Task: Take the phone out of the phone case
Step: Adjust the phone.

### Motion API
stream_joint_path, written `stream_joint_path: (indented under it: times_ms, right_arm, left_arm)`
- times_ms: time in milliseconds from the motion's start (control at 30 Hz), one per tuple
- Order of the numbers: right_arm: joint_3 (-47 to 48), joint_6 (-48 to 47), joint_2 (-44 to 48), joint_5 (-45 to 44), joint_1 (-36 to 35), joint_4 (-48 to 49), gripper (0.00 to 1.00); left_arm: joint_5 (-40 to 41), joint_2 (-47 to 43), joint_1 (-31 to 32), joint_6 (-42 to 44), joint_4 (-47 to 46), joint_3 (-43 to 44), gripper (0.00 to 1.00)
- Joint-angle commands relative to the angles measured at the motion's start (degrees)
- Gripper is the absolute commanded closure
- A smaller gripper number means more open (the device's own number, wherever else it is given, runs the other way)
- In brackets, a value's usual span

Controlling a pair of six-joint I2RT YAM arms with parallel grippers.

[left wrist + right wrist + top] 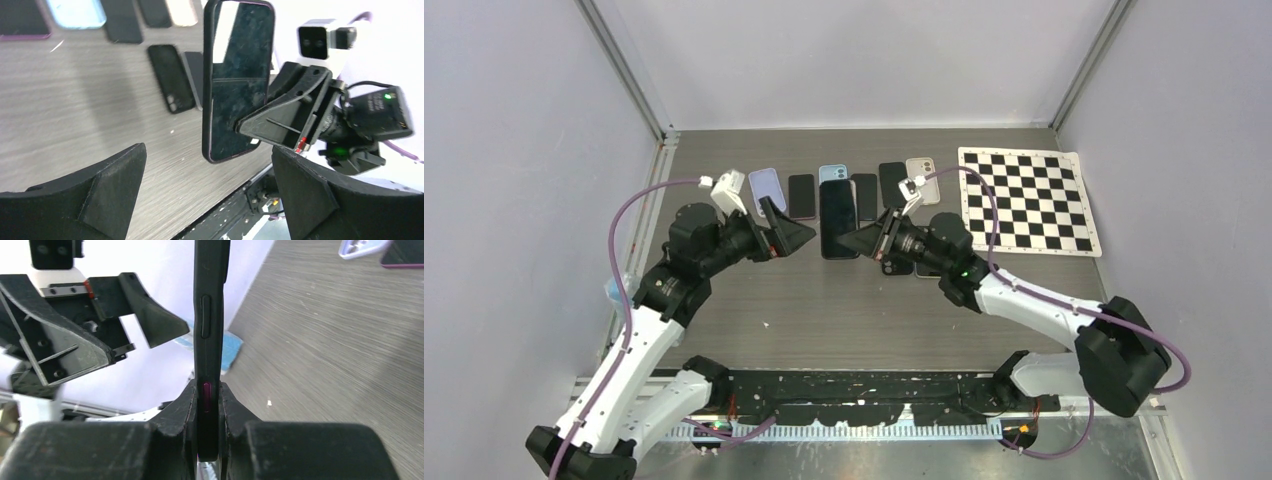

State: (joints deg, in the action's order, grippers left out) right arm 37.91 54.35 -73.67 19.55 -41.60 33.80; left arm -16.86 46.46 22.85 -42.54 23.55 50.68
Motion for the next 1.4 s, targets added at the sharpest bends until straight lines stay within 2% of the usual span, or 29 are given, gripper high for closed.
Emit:
stream_joint_path:
  times_ms: [0,167,333,600,867,1167,1367]
  right_arm:
    - [5.3,5.4,5.3,7.8,1.5,8.8,0.99]
    - [7.4,8.0,7.4,12.6,1.5,11.9,0.99]
    - [8.0,7.3,8.3,13.9,1.5,11.3,0.99]
    - [8.6,6.7,6.9,16.8,1.5,10.8,0.99]
    - [9.5,4.1,5.8,18.0,1.6,6.4,0.99]
    - [10.6,5.6,2.8,21.0,1.6,7.6,0.99]
    - [10.5,10.5,0.2,23.0,2.1,12.2,0.99]
  left_arm:
    - [-9.5,0.1,-0.3,1.2,-13.1,4.9,0.00]
    - [-15.0,3.4,-0.3,-0.3,-21.2,6.0,0.00]
    - [-21.3,7.5,-0.3,-6.8,-31.0,4.6,0.04]
    - [-27.2,11.8,-0.3,-13.6,-38.9,5.4,0.36]
    - [-30.0,14.2,-0.5,-20.1,-32.7,9.1,0.53]
    - [-31.2,15.2,-0.5,-18.8,-22.4,11.7,0.61]
    - [-31.9,15.3,-0.7,-16.2,-19.8,12.5,0.64]
